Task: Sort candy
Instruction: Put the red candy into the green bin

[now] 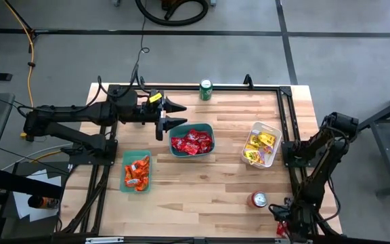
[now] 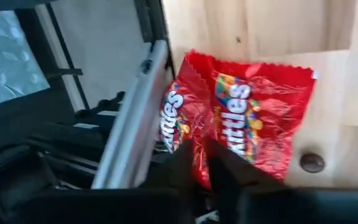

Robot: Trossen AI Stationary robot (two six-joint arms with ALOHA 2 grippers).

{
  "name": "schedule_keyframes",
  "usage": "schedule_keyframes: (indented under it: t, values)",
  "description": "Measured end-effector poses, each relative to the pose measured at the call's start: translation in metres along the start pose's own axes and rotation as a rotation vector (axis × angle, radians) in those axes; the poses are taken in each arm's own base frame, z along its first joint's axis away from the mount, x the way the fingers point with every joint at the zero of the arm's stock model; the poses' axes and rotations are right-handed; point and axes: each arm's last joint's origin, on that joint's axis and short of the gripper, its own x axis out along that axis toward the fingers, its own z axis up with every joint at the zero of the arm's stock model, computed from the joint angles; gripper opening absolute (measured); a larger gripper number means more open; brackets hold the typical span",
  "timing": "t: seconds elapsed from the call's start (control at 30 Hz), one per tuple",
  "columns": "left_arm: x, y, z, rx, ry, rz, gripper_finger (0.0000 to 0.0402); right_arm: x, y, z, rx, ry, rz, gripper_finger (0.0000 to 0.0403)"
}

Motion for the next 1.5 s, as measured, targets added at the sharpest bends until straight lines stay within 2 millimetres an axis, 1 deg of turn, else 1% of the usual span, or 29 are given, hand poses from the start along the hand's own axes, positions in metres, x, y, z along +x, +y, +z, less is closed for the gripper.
schedule_keyframes:
  t: [0.03,0.07,0.1,0.2,0.3,0.43,0.6,0.7,0.8,0.97,1.1,1.2,1.3,1.4,1.5]
  values:
    - [0.0,0.001,0.0,0.0,-0.001,0.004,0.0232,-0.001,0.002,0.001,0.003,-0.003,0.004,0.0032]
    - [0.0,0.002,0.001,-0.001,-0.002,0.009,0.0232,-0.002,0.003,0.001,0.009,-0.008,0.01,0.0016]
    - [0.0,0.003,0.001,-0.001,-0.003,0.012,0.0232,-0.003,0.005,0.002,0.016,-0.013,0.017,0.0014]
    - [0.0,0.006,0.001,-0.002,-0.005,0.023,0.0232,-0.005,0.01,0.005,0.034,-0.052,0.025,0.0024]
    - [0.0,0.008,0.002,-0.002,-0.008,0.031,0.0232,-0.006,0.01,0.007,0.058,-0.078,0.025,0.0006]
    - [0.0,0.01,0.003,-0.003,-0.01,0.041,0.0232,-0.007,0.01,0.008,0.097,-0.085,0.03,0.0003]
    - [0.0,0.013,0.003,-0.004,-0.013,0.051,0.0232,-0.02,0.014,0.005,0.11,-0.104,0.072,0.0001]
    - [-0.001,0.015,0.004,-0.004,-0.015,0.059,0.0232,-0.034,0.015,0.002,0.12,-0.12,0.098,0.0001]
    - [-0.001,0.016,0.004,-0.005,-0.015,0.061,0.0232,-0.053,0.014,-0.002,0.134,-0.154,0.127,0.0]
    - [-0.001,0.015,0.004,-0.004,-0.014,0.06,0.0232,-0.09,0.01,-0.007,0.132,-0.196,0.211,0.0]
    - [-0.001,0.016,0.003,0.012,-0.005,0.061,0.0232,-0.122,0.007,-0.004,0.097,-0.291,0.325,0.0]
    - [-0.003,0.015,0.002,0.006,0.014,0.052,0.0232,-0.142,0.002,0.006,0.054,-0.427,0.375,0.0]
    - [-0.008,0.015,0.003,-0.007,0.025,0.054,0.0232,-0.158,-0.005,0.021,-0.035,-0.607,0.353,0.0]
    - [-0.014,0.013,0.004,-0.017,0.037,0.054,0.0232,-0.169,-0.013,0.045,-0.109,-0.746,0.29,0.0]
    - [-0.022,0.012,0.008,-0.034,0.019,0.049,0.0232,-0.18,-0.023,0.072,-0.2,-0.882,0.208,0.0]
